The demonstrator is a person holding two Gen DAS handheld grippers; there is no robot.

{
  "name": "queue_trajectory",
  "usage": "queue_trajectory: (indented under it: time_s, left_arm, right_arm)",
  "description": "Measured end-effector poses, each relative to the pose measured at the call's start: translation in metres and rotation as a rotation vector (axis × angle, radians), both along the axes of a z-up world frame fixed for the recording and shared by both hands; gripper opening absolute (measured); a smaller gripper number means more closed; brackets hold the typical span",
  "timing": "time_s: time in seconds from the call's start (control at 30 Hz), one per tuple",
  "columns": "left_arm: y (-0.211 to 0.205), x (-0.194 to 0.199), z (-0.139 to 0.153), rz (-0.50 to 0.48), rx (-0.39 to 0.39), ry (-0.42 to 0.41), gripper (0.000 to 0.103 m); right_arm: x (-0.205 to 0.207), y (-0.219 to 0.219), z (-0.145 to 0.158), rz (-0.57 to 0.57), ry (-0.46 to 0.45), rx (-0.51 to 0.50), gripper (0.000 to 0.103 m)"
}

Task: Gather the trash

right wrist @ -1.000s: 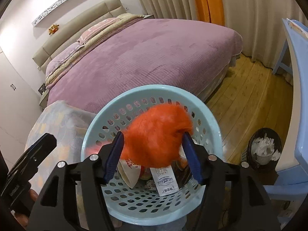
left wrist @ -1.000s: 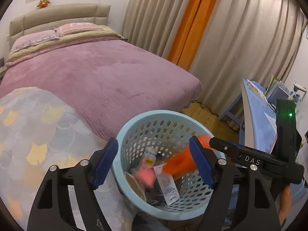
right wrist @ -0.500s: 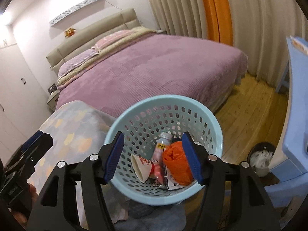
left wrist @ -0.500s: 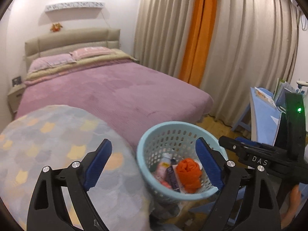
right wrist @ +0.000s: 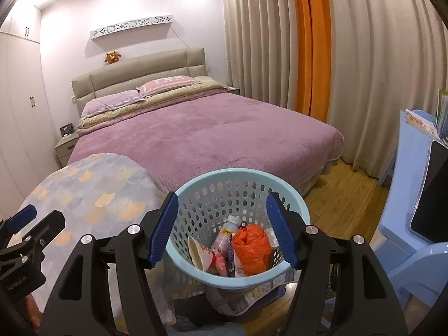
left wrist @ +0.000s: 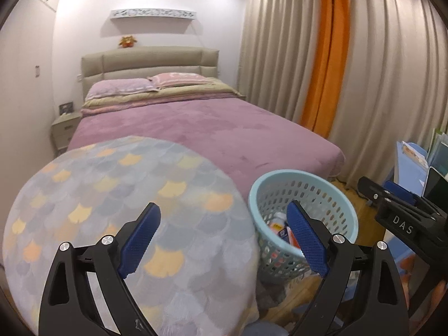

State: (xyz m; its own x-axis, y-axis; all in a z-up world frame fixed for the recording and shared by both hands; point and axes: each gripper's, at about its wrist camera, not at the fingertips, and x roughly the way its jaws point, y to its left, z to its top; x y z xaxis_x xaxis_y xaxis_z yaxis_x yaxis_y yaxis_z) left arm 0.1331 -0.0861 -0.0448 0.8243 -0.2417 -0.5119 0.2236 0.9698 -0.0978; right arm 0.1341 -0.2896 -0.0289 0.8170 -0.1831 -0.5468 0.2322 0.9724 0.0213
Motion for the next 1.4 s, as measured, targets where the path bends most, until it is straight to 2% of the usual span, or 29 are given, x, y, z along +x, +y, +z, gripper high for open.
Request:
queue_trajectory:
  time_s: [0.43,0.9,1.4]
  left_arm:
    - [0.013,-0.042,-0.008,0.055,0.039,-0.047,0.093]
    - [0.016,-0.060,-0.014,0.044,0.047,-0.043,0.093]
    - [0.015,-0.063,-0.014,0.042,0.048,-0.045,0.093]
  right_arm:
    - [-0.032,0.020,-0.011,-0.010,-0.039,-0.052,0.062]
    - [-0.047,0.025,-0.011,-0.026,-0.062,-0.077,0.062]
    - [-0.048,0.023,-0.013,-0.031,-0.045,-0.072,0.062]
